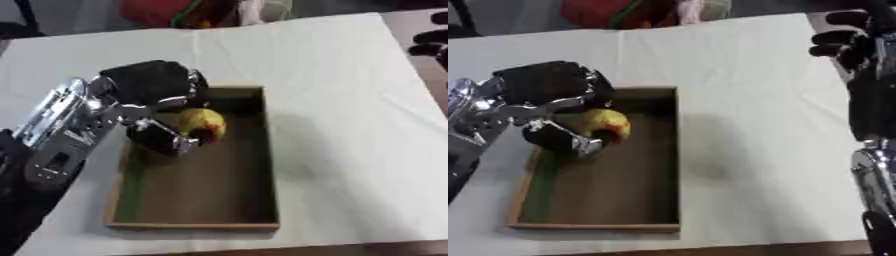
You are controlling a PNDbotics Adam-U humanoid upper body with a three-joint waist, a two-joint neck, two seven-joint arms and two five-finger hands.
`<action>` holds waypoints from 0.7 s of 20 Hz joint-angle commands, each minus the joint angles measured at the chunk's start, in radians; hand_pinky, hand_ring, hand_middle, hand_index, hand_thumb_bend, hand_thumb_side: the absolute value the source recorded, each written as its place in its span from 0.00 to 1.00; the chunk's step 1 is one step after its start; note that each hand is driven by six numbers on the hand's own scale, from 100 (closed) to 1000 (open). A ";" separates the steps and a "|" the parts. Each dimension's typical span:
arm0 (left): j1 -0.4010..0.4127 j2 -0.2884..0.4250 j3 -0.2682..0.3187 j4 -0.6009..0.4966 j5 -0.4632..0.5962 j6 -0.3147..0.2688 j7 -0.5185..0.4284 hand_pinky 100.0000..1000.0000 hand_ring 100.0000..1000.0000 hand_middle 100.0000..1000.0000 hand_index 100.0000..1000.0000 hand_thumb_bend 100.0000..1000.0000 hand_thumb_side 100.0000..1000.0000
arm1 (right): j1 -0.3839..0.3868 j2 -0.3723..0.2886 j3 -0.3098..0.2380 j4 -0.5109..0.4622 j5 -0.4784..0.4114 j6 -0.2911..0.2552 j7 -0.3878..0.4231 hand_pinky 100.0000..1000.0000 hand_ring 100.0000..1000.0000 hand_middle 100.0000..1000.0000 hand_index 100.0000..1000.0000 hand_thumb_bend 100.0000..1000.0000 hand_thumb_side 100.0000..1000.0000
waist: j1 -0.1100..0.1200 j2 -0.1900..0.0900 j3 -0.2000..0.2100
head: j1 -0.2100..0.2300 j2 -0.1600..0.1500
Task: Pick up objects on the table and place them in the box.
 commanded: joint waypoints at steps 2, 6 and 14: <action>-0.007 -0.014 -0.004 0.018 0.061 0.074 0.017 0.16 0.40 0.37 0.57 0.00 0.51 | -0.008 -0.009 -0.009 -0.020 0.000 0.002 0.000 0.58 0.60 0.64 0.88 0.00 0.81 | -0.004 -0.021 -0.001 | -0.005 0.005; -0.014 -0.017 -0.026 0.041 0.076 0.104 -0.057 0.20 0.44 0.42 0.64 0.00 0.57 | -0.009 -0.005 -0.009 -0.020 -0.001 0.004 -0.002 0.58 0.60 0.64 0.88 0.00 0.82 | -0.003 -0.022 -0.002 | -0.004 0.004; -0.007 -0.030 -0.037 0.109 0.010 0.051 -0.262 0.25 0.50 0.48 0.72 0.00 0.55 | -0.013 -0.004 -0.012 -0.020 0.000 0.001 -0.006 0.59 0.60 0.64 0.88 0.00 0.82 | -0.006 -0.020 -0.007 | 0.002 0.007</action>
